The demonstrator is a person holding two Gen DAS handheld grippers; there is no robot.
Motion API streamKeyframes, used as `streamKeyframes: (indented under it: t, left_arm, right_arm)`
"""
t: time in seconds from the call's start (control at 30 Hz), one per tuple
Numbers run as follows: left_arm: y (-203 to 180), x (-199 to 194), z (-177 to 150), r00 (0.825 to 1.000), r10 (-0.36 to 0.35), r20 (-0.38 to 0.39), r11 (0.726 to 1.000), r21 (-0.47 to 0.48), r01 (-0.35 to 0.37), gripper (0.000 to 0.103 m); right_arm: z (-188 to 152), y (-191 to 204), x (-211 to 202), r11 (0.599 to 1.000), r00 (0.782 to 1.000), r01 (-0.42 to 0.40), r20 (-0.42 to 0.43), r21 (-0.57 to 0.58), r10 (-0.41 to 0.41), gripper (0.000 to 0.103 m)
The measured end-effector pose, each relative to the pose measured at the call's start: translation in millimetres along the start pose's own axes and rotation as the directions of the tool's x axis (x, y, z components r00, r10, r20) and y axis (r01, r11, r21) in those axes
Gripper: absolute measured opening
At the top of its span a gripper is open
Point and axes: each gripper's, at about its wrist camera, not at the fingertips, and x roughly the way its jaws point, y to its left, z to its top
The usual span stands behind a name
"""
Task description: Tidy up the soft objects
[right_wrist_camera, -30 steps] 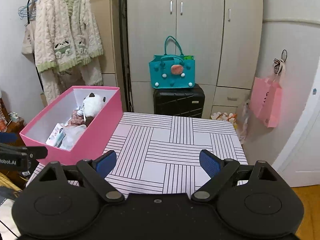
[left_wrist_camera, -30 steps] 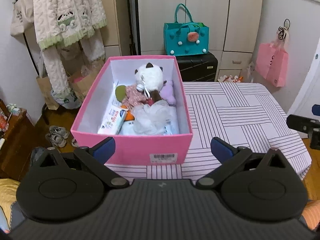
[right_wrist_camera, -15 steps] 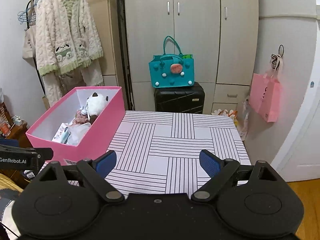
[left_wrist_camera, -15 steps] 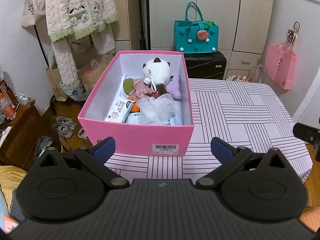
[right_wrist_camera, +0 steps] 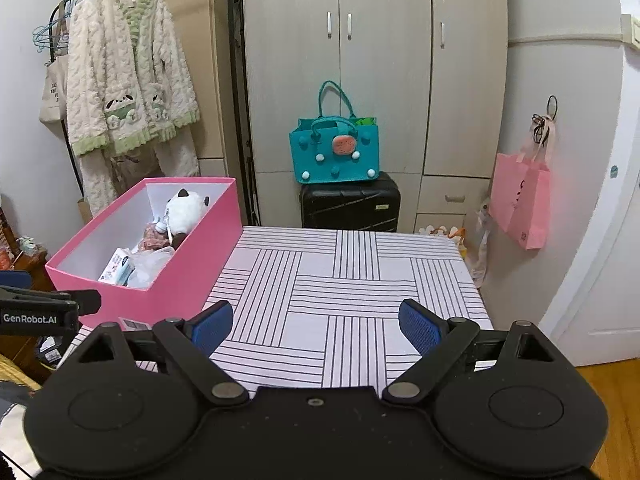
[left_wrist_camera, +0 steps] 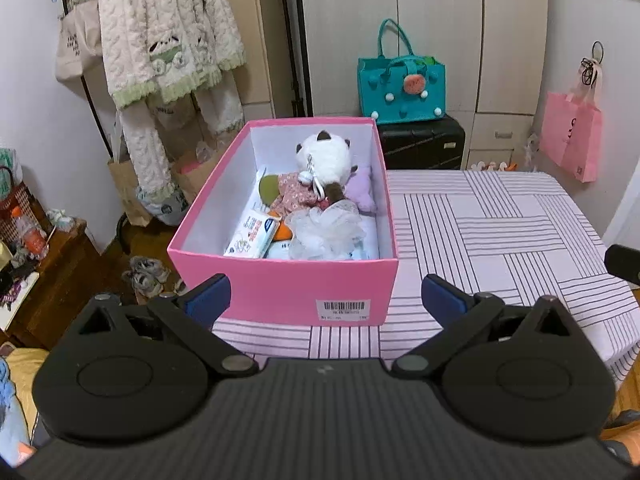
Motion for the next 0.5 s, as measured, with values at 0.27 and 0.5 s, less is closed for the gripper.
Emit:
streamKeyframes:
  t: [0.27,0.5]
  left_arm:
    - [-7.6,-2.1,-9.8,0.995,-0.012,0.100,1.000,0.012,0.010,0.103]
    - [-8.0,-11.1,-13.4,0.988,-0.037,0.147,0.999,0.001,0.037,0.103]
  right_arm:
    - [-11.5,0.0,-0.7,1.000,0.998,0.014,0.064,-0.014,-0.013,0.092]
    - [-15.9,-0.6,-5.7,1.000,0.994,0.022,0.106,-0.018,-0.020,0.092]
